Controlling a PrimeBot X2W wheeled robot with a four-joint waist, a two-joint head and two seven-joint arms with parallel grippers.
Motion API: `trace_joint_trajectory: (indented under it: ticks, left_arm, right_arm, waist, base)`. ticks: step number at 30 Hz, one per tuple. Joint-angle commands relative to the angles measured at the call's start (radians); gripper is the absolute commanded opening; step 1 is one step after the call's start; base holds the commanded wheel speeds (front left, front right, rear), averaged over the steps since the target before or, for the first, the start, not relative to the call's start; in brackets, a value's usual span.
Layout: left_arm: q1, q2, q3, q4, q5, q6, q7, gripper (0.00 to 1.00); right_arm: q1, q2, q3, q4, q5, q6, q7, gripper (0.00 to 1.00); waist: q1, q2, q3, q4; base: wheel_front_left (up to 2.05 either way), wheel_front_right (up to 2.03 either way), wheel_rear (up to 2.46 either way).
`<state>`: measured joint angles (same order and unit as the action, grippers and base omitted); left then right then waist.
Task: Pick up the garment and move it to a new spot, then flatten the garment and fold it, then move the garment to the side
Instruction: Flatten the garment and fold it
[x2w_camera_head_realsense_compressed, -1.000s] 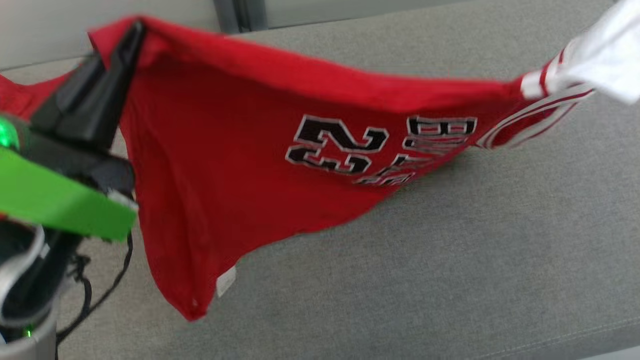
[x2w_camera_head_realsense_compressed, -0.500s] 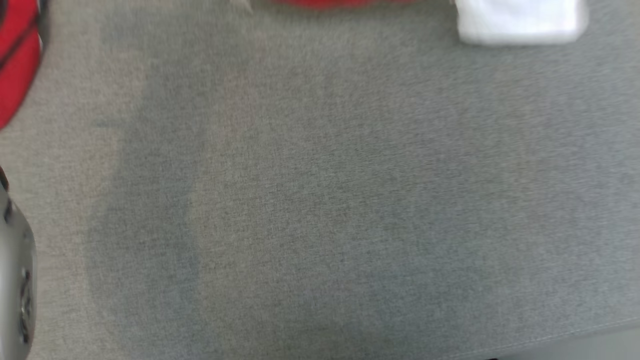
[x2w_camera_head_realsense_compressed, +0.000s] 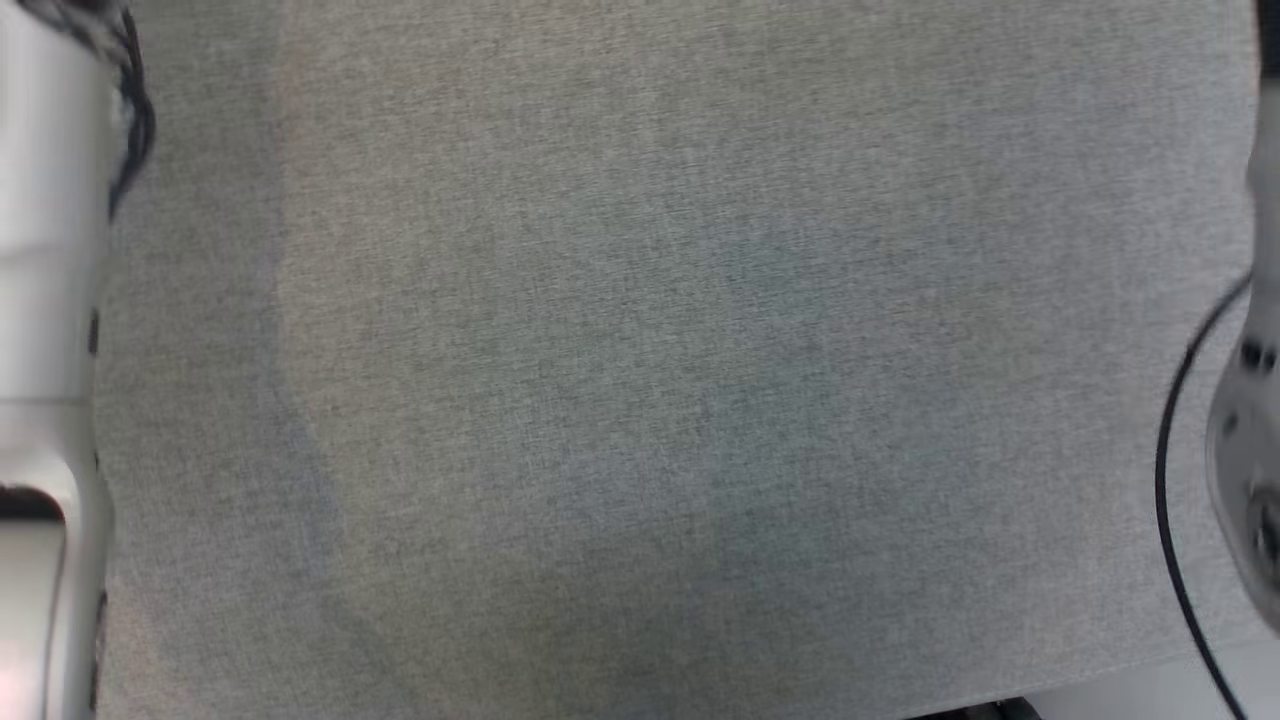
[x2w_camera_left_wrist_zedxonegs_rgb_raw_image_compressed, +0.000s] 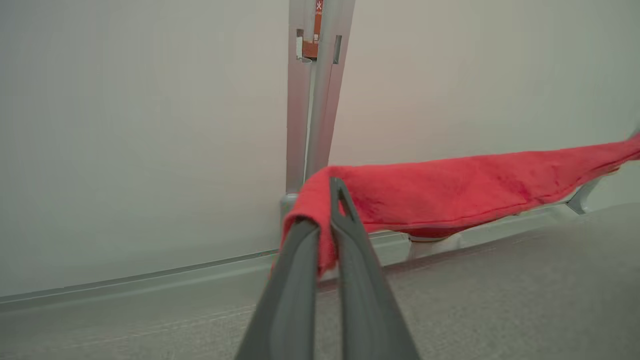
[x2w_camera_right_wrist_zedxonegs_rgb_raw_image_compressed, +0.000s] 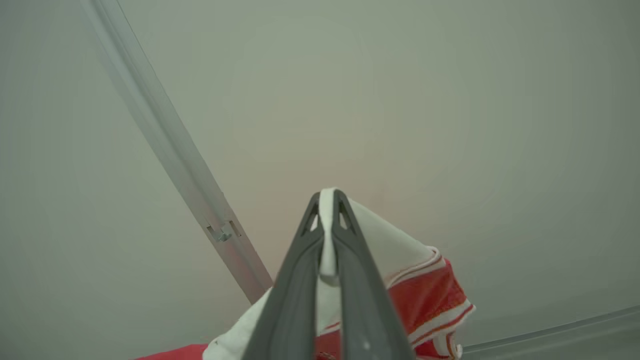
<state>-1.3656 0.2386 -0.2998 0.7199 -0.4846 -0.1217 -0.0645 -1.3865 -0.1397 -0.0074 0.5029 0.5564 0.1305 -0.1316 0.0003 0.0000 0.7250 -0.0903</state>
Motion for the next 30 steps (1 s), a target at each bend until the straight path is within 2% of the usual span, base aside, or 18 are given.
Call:
trace_joint_trajectory:
  ticks: [1, 5, 8, 11, 14, 20, 21, 25, 30]
  left_arm:
    - [0.05, 0.017, -0.005, 0.002, -0.01, -0.004, -0.023, 0.0]
    - [0.253, 0.047, -0.077, -0.036, -0.031, -0.009, -0.072, 0.0]
    - [0.412, 0.065, -0.128, -0.111, -0.053, -0.009, -0.092, 0.0]
    - [0.584, 0.093, -0.151, -0.217, -0.063, -0.001, -0.096, 0.0]
    - [0.76, 0.105, -0.156, -0.339, -0.087, 0.043, -0.089, 0.0]
    - [1.153, 0.133, -0.166, -0.566, -0.121, 0.167, -0.077, 0.0]
    - [1.231, 0.133, -0.168, -0.608, -0.127, 0.201, -0.081, 0.0]
    - [1.419, 0.104, -0.178, -0.714, -0.171, 0.273, -0.073, 0.0]
    - [1.515, 0.065, -0.198, -0.797, -0.214, 0.305, -0.056, 0.0]
  right_arm:
    - [0.08, -0.019, 0.014, -0.034, 0.046, 0.0, -0.017, 0.0]
    - [0.379, -0.085, 0.06, -0.163, 0.175, 0.0, -0.067, 0.0]
    - [0.589, -0.119, 0.063, -0.236, 0.227, 0.0, -0.084, 0.0]
    - [0.793, -0.143, 0.062, -0.307, 0.232, 0.0, -0.091, 0.0]
    - [0.972, -0.138, 0.045, -0.351, 0.229, 0.0, -0.086, 0.0]
    - [1.303, -0.098, -0.01, -0.397, 0.184, 0.0, -0.059, 0.0]
    - [1.378, -0.084, -0.026, -0.406, 0.175, 0.0, -0.054, 0.0]
    - [1.567, -0.038, -0.092, -0.443, 0.15, 0.0, -0.049, 0.0]
    - [1.642, -0.012, -0.123, -0.49, 0.121, 0.0, -0.02, 0.0]
  waist:
    - [-0.0003, 0.0, -0.022, -0.02]
    - [-0.0003, 0.0, -0.109, -0.044]
    - [-0.0003, 0.0, -0.184, -0.052]
    - [-0.0003, 0.0, -0.275, -0.064]
    - [-0.0003, 0.0, -0.357, -0.072]
    - [-0.0003, 0.0, -0.505, -0.077]
    - [-0.0003, 0.0, -0.528, -0.074]
    - [-0.0003, 0.0, -0.556, -0.053]
    - [-0.0003, 0.0, -0.533, -0.043]
  base:
    - [0.0, 0.0, 0.0]
    - [0.0, 0.0, 0.0]
    - [0.0, 0.0, 0.0]
    - [0.0, 0.0, 0.0]
    - [0.0, 0.0, 0.0]
    - [0.0, 0.0, 0.0]
    - [0.0, 0.0, 0.0]
    - [0.0, 0.0, 0.0]
    - [0.0, 0.0, 0.0]
